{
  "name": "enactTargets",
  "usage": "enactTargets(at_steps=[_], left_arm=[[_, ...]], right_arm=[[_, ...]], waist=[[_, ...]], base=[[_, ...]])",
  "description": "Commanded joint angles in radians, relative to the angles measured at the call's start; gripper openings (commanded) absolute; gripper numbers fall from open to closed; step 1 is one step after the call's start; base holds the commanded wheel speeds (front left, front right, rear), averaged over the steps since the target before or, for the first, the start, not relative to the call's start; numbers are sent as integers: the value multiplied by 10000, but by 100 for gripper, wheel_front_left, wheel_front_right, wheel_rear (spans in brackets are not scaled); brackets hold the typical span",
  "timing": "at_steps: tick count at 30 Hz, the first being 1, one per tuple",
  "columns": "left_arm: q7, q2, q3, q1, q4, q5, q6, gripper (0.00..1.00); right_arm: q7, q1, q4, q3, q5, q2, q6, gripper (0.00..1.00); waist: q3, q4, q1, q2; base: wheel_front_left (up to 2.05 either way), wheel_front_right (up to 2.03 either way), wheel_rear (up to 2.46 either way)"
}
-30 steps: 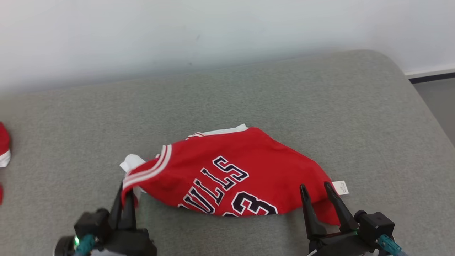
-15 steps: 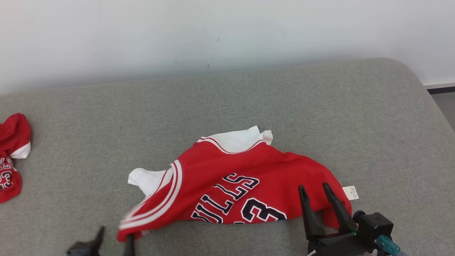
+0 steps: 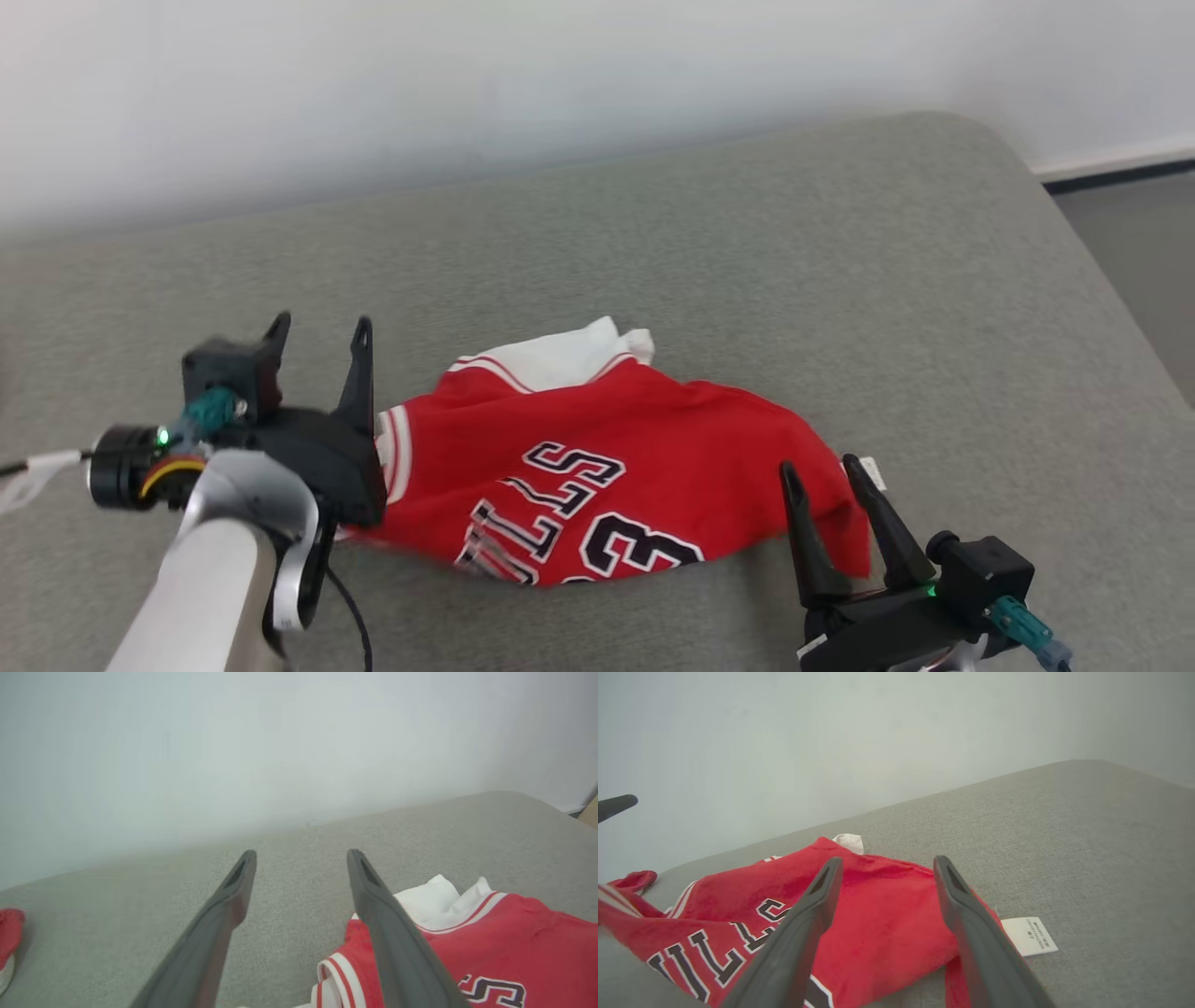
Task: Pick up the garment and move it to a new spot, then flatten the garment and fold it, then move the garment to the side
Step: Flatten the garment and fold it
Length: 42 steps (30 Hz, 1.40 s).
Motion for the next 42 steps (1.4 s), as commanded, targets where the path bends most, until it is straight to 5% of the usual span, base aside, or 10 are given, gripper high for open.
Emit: enactTargets(at_steps=[1,5,13,23,32,39,40,41,42], left_arm=[[29,-17,-12,-166,101,89,6,100],[253,-99,-203,-882,664,98,-163,100],[2286,-367,-1025,-2606,2801,-206,-1228,100],[4379,-493,-1499,-4048,5196,-72,-1216,100],[4259,-545,-1711,-4753,6528,254,-818,100],[4808,-990,-1917,-4745,7373,-108,-1318,100],[4872,-1009,-1959,-4771,7460,-113,-1396,74],[4872,-1009,-1959,-4771,7460,-113,-1396,74],[4903,-1022,-2015,-4797,7522,-113,-1488,39]], right_arm=[[-10,23,4,-18,85,-13,35,100],[-11,54,-22,-150,81,-10,35,100],[-10,-200,-171,142,115,-10,35,100],[-10,-237,-196,297,96,-4,35,100],[-10,-395,-255,489,125,-9,35,100],[-10,-383,-339,389,42,-7,35,100],[-10,-409,-341,399,50,-7,35,100],[-10,-409,-341,399,50,-7,35,100],[-10,-430,-344,405,72,-7,35,100]], waist=[[275,-579,0,-1],[391,-1021,0,-1],[750,-1565,0,-1],[1271,-2220,0,-1],[1530,-2483,0,-1],[1671,-2364,0,-1],[1672,-2342,0,-1],[1672,-2342,0,-1],[1671,-2317,0,-1]], base=[[0,0,0],[0,0,0],[0,0,0],[0,0,0],[0,0,0],[0,0,0],[0,0,0],[0,0,0],[0,0,0]])
